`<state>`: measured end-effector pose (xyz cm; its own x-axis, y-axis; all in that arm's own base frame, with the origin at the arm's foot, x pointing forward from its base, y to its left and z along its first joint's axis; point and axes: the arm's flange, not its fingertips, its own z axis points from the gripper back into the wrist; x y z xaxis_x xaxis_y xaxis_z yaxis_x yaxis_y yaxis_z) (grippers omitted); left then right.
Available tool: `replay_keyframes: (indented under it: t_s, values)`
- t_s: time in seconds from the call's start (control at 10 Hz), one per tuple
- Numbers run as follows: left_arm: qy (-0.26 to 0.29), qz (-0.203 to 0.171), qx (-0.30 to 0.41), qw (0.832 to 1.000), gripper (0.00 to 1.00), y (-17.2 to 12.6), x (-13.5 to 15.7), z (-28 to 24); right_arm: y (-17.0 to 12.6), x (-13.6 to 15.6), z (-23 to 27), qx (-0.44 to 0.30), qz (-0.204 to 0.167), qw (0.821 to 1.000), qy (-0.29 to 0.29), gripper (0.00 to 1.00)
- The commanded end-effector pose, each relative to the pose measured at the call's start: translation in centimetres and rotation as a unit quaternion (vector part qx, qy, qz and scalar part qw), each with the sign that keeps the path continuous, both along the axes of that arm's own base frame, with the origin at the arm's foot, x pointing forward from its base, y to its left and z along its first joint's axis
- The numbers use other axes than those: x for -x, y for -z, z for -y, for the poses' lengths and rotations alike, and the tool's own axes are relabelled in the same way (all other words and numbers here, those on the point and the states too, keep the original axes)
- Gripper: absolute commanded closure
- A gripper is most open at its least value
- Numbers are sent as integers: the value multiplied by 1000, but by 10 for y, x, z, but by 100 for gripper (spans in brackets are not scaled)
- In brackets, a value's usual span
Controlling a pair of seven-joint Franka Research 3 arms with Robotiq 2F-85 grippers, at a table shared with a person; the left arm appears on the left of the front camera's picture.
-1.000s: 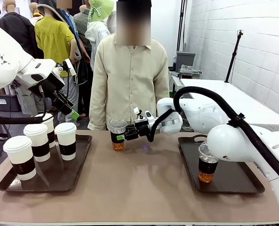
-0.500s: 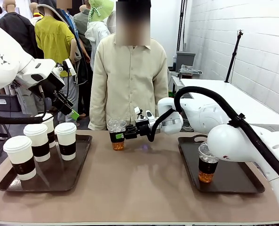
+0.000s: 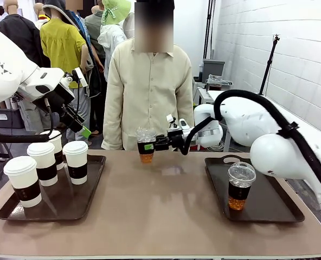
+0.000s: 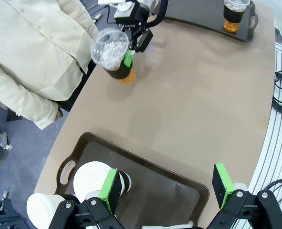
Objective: Distribute the coffee onto the tray.
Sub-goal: Pick up another iced Americano from the middle of the table and place it on the right Handle tray.
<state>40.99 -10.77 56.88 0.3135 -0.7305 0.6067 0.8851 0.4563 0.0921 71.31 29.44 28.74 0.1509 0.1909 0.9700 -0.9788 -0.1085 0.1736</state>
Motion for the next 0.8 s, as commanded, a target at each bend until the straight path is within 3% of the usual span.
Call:
replay_keyframes:
  t_s: [0.0, 0.4, 0.7]
  values:
    - [2, -2, 5, 1000, 0, 0, 0, -1, -26, 35, 37, -23, 1, 1000, 16, 44]
    - [2, -2, 5, 1000, 0, 0, 0, -1, -44, 66, 131, -21, 16, 998, 58, 44]
    - [2, -2, 5, 1000, 0, 0, 0, -1, -42, 94, 196, -19, 19, 996, 84, 44]
